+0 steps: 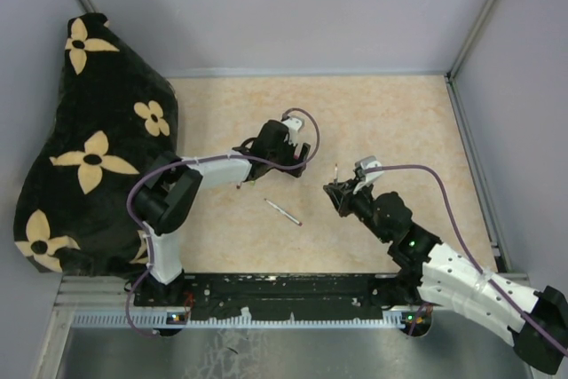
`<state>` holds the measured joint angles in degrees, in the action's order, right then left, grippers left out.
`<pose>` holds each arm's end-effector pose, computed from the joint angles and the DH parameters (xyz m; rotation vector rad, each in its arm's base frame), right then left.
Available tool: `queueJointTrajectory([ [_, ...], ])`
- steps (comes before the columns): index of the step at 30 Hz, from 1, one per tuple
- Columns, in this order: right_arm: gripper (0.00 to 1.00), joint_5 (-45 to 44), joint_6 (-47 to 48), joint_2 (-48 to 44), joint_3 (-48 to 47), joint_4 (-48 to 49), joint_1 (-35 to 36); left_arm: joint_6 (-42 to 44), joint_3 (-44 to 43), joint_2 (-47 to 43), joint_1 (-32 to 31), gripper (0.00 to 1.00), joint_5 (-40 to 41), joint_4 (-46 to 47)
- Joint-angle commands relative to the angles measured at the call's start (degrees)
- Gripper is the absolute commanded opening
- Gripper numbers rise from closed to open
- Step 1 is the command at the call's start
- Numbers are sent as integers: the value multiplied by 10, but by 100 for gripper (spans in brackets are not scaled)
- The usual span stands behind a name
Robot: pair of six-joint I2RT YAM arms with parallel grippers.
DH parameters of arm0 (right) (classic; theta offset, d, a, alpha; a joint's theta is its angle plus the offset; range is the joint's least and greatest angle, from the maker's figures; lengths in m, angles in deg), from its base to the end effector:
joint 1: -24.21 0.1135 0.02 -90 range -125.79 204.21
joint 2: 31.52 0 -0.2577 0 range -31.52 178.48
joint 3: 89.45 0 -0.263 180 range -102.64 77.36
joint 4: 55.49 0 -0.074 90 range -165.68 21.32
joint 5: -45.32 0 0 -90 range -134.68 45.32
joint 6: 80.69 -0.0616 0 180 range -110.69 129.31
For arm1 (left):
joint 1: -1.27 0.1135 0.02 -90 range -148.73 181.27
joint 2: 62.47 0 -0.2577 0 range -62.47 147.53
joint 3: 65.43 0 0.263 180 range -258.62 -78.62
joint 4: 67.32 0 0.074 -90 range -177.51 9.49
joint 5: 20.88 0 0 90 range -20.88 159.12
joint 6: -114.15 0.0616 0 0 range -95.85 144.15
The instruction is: Insert the pens into the pen caps
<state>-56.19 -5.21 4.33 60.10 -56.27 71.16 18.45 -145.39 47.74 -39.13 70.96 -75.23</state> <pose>0.1500 0.1425 0.2252 -0.3290 1.6851 0.6363 0.3385 -0.2855 0.1391 0.6591 2.1689 -0.3978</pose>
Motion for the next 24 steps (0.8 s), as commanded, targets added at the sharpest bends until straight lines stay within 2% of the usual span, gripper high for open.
queueJointTrajectory([
  [1,0,-1,10,3,-15,30,-4,4,-13,12,-1,95,-19,-14],
  [24,0,-3,6,-3,-9,28,-4,-25,9,13,-8,87,-56,-43],
])
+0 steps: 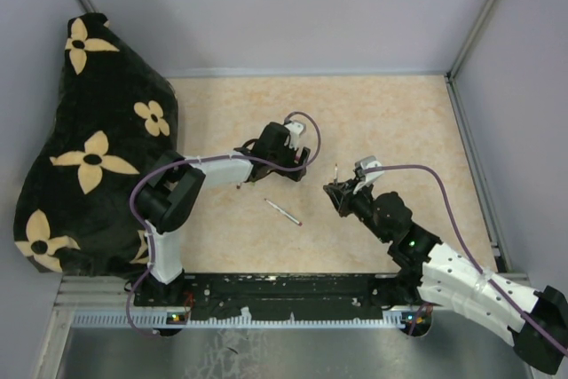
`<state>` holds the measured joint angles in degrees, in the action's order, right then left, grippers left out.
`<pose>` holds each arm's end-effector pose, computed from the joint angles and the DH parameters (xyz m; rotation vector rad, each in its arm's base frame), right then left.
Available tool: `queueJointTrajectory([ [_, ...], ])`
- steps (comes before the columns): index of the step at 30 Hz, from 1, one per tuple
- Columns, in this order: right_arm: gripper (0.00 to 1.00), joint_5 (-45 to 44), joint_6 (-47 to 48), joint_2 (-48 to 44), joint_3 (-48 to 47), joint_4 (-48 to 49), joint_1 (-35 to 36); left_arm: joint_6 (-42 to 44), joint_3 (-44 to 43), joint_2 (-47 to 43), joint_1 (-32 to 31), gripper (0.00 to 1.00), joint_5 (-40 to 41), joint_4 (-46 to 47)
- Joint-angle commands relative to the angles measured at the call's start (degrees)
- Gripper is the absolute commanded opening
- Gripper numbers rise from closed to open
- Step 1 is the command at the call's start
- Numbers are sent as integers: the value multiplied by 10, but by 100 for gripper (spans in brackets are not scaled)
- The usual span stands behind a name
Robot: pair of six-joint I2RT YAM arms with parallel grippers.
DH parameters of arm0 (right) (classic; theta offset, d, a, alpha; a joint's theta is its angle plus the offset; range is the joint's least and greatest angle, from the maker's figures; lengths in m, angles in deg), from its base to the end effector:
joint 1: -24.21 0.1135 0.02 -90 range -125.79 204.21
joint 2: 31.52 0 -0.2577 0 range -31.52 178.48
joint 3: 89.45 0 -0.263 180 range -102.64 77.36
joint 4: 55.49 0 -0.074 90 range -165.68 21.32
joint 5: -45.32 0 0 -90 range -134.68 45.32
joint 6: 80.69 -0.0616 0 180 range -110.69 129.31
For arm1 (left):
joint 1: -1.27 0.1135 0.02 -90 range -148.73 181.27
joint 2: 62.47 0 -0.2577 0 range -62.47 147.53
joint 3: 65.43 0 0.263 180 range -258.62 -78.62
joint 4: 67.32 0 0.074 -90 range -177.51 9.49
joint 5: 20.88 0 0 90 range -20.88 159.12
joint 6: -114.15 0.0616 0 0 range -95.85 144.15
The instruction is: Insert the pens into the pen caps
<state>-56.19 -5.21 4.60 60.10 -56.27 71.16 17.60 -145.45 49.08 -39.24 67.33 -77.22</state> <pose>0.1503 0.1429 0.2243 -0.3306 1.6895 0.6342 0.3336 -0.2876 0.1259 0.6982 2.2302 -0.4544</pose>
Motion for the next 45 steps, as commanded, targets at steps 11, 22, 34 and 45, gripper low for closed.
queueJointTrajectory([
  [11,0,-3,3,-12,-6,26,-4,-35,10,1,-20,78,-3,-52],
  [22,0,-6,3,-24,-4,18,-4,-20,-46,28,-23,67,70,-118],
  [34,0,-7,2,-23,-3,20,-4,5,-75,52,-23,55,85,-135],
  [45,0,-8,4,-23,-2,19,-4,11,-94,72,-23,48,85,-141],
])
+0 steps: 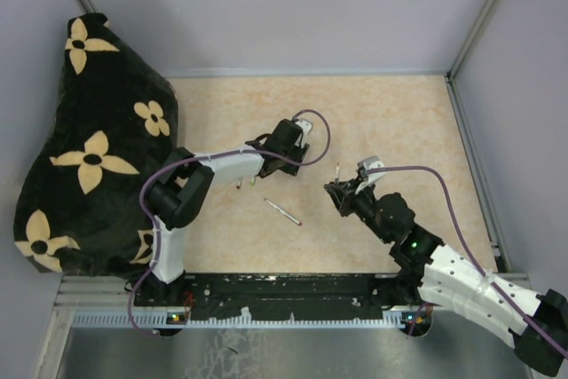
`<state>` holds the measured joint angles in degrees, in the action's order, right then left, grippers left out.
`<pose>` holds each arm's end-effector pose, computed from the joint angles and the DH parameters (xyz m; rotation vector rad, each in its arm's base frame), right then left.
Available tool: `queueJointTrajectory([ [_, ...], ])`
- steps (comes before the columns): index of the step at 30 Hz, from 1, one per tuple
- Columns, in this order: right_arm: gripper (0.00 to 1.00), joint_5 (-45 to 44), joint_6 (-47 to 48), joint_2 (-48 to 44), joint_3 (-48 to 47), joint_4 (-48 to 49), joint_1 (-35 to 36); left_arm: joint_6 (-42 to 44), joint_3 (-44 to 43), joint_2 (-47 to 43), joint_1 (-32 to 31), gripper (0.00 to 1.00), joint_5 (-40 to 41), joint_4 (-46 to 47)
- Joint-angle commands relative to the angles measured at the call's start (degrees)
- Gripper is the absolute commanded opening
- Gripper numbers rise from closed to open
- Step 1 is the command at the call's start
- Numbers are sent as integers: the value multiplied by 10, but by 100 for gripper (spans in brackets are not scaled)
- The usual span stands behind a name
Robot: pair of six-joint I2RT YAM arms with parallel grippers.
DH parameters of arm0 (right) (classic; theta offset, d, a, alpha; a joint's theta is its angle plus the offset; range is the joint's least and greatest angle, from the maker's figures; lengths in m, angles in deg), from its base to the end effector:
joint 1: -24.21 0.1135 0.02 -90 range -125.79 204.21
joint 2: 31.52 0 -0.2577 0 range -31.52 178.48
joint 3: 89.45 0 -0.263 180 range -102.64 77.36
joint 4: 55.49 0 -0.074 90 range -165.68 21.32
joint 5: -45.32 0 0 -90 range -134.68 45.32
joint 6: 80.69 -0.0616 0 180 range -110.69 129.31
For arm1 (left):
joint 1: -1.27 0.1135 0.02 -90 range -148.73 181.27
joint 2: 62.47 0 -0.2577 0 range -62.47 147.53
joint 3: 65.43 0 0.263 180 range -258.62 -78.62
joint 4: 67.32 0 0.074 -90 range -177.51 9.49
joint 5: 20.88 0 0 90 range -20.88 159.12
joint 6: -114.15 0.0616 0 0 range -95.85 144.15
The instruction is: Insert the pens into the pen caps
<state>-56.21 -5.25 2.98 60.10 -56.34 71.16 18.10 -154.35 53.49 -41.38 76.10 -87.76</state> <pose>0.1481 0.1405 0.2294 -0.3206 1.6647 0.6459 0.3422 -0.3051 0.1260 0.7012 2.3022 -0.2523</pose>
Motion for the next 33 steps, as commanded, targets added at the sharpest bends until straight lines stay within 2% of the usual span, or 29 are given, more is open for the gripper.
queueJointTrajectory([
  [1,0,-8,4,-7,-2,20,-3,7,-6,28,-1,47,-3,-36],
  [9,0,-7,4,-8,-1,24,-4,6,-7,31,-1,32,-6,-40],
  [21,0,-6,2,-9,-1,24,-4,-12,33,-11,-4,0,-23,-65],
  [28,0,2,-2,-3,-4,31,-4,-29,96,-123,-5,0,-22,-58],
  [33,0,12,-9,5,0,55,-4,-60,143,-232,-5,0,-30,5],
])
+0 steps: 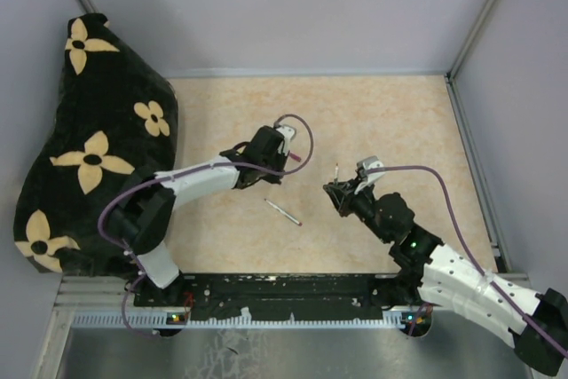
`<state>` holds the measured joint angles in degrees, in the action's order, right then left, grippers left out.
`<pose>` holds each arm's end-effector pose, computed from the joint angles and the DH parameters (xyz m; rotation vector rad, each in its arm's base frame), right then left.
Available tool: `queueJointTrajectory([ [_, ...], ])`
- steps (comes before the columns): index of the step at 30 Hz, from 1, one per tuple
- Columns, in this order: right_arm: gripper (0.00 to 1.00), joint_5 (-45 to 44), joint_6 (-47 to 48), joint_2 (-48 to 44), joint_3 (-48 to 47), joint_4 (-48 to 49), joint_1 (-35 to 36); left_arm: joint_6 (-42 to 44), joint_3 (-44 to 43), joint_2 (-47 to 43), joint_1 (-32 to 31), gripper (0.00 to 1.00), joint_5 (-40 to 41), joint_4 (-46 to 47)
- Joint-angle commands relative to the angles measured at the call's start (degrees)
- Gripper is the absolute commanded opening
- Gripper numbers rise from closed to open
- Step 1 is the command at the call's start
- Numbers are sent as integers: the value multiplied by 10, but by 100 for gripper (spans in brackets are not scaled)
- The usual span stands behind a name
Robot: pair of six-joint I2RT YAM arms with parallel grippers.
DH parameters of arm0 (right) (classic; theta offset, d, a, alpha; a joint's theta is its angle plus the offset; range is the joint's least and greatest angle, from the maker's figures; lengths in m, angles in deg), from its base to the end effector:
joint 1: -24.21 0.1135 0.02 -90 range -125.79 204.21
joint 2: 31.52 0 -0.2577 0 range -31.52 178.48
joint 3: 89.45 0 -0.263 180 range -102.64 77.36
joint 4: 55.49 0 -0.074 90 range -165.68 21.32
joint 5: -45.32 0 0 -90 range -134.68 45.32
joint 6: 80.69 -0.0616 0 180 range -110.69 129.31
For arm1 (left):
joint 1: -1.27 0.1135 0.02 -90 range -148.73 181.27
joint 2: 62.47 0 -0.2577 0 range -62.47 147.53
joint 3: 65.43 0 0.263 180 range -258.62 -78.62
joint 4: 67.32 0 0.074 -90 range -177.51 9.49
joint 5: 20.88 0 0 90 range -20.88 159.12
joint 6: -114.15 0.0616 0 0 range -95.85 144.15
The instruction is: Insert the pens into the pen caps
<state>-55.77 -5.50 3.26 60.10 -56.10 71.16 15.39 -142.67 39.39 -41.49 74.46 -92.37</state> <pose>0.1483 0.1414 0.2291 -0.3233 1.6663 0.6551 0.2973 -0.2671 0.1530 0.6772 2.3586 -0.2885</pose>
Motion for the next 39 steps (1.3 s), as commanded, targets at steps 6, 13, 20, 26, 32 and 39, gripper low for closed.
queueJointTrajectory([
  [6,0,66,12,10,31,133,-3,-108,174,-222,-4,0,-118,347],
  [13,0,130,7,50,25,163,-4,-203,248,-244,-4,0,-222,639],
  [20,0,171,-25,85,35,227,-4,-296,277,-189,-4,0,-280,849],
  [26,0,180,-39,103,40,258,-4,-332,289,-158,-6,0,-302,955],
  [32,0,180,-46,104,36,259,-3,-322,293,-158,-23,0,-298,973],
  [39,0,180,-50,102,35,258,-4,-296,291,-164,-48,0,-272,938],
])
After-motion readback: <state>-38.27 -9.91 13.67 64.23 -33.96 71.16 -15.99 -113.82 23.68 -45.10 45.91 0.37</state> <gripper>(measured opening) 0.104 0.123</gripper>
